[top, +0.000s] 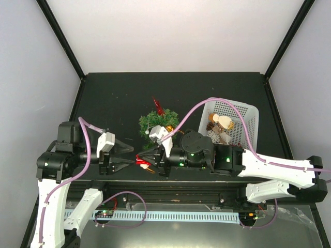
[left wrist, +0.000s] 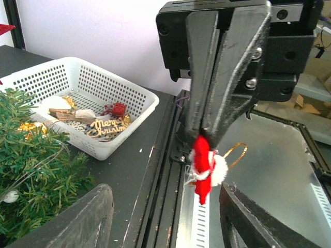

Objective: Decorate the small christmas tree

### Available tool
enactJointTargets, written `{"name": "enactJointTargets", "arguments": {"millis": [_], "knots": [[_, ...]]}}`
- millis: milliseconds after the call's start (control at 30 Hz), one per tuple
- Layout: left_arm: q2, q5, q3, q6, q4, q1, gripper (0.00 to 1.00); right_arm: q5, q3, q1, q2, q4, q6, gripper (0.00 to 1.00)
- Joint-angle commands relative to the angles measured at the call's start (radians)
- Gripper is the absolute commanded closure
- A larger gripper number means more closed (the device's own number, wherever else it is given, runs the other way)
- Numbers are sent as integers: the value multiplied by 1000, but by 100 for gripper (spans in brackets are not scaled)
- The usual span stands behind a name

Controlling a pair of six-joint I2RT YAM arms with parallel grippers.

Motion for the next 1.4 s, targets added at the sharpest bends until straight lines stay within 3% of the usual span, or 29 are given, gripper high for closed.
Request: {"name": "enactJointTargets", "arguments": {"millis": [0,367,933,1367], "knots": [[-14,20,-8,-7,21,-4,44,81,-30,-2,-23,2,-11,99],[-11,47,-7,30,-10,-4,47,177,-46,-3,-25,-14,-27,99],[17,50,-27,12,23,-5,33,-18,11,-3,48,61,-23,99],[21,84,-20,17,16,-10,48,-53,27,-3,42,94,-8,99]]}}
